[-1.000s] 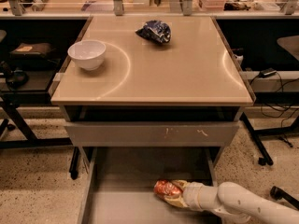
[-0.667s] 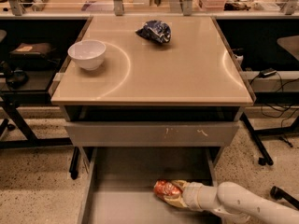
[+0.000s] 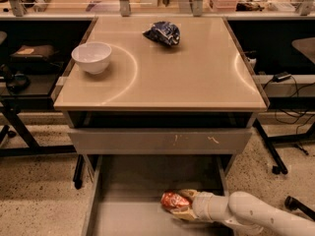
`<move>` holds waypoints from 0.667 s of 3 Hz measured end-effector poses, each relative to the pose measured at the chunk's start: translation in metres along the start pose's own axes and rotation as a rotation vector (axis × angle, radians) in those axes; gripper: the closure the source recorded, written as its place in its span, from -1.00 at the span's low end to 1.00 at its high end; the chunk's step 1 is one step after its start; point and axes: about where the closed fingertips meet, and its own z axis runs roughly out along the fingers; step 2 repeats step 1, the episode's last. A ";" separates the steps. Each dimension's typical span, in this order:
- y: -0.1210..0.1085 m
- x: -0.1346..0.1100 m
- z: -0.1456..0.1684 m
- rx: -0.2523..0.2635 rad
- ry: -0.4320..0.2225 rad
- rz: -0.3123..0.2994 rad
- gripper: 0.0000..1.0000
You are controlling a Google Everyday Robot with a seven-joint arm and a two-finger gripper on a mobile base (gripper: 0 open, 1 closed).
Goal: Place coke can into middle drawer
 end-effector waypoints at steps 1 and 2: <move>0.000 0.000 0.000 0.000 0.000 0.000 -1.00; 0.000 0.000 0.000 0.000 0.000 0.000 -1.00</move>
Offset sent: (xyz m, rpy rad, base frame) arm 0.0000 0.0000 0.0000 0.0000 0.0000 0.0000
